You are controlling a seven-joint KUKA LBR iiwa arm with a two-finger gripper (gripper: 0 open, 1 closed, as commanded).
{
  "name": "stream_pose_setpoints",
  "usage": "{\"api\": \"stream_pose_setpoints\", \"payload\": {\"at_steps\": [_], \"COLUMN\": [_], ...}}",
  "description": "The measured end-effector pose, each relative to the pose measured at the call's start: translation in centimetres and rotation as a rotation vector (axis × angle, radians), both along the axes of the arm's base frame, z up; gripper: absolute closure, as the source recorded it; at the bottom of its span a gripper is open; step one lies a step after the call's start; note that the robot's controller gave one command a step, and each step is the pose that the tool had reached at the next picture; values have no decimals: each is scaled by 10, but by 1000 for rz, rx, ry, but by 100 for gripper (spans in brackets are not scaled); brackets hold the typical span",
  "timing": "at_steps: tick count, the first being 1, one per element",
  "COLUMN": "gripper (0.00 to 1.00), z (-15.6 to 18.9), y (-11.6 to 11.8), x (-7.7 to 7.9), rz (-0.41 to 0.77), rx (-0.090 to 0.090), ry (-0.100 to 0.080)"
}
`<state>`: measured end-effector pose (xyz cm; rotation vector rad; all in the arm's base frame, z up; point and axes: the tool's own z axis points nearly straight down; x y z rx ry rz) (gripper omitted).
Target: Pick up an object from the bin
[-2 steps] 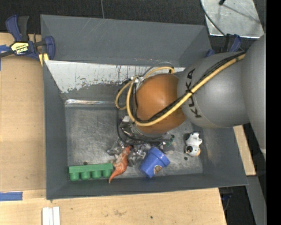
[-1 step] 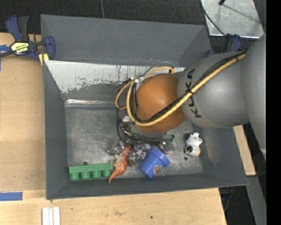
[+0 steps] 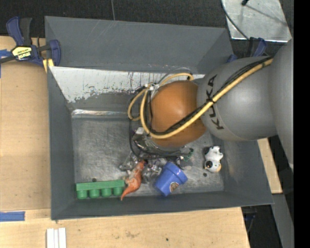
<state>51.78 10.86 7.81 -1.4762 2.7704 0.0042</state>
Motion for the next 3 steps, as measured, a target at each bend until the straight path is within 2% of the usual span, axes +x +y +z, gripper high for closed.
{"api": "stream_pose_setpoints", "payload": {"at_steps": [1, 2, 3], "gripper": [100, 100, 100], "z": [14, 27, 38], "y": [-1, -1, -1], "x": [-1, 1, -1], "rz": [0, -2, -2], "rx": [-2, -2, -3], "ry": [3, -3, 3]}}
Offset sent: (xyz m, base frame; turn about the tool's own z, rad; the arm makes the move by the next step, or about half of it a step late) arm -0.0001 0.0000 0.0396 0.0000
